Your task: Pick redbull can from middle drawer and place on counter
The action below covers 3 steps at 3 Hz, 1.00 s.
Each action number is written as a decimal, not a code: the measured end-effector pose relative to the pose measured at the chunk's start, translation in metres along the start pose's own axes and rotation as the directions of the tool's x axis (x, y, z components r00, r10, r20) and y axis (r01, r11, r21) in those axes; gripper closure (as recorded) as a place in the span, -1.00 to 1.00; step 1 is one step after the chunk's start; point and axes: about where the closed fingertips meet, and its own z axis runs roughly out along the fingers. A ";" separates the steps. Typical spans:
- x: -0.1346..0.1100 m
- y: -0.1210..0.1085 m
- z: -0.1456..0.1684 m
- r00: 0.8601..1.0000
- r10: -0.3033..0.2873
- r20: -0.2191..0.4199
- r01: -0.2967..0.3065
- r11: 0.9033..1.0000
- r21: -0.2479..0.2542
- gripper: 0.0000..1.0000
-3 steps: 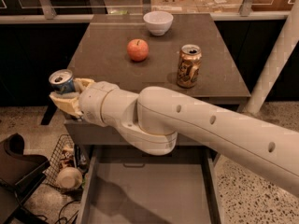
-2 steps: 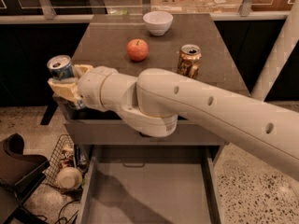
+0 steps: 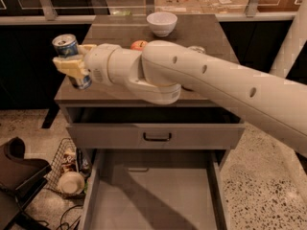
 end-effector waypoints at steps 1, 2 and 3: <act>0.004 -0.029 0.017 1.000 0.019 -0.001 -0.019 0.999 -0.033 1.00; 0.012 -0.053 0.037 1.000 -0.002 -0.022 0.001 0.999 -0.048 1.00; 0.021 -0.073 0.046 0.999 -0.025 -0.034 0.023 0.999 -0.047 1.00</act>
Offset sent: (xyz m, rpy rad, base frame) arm 0.1041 0.0126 -0.0283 -0.0613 0.0017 0.0573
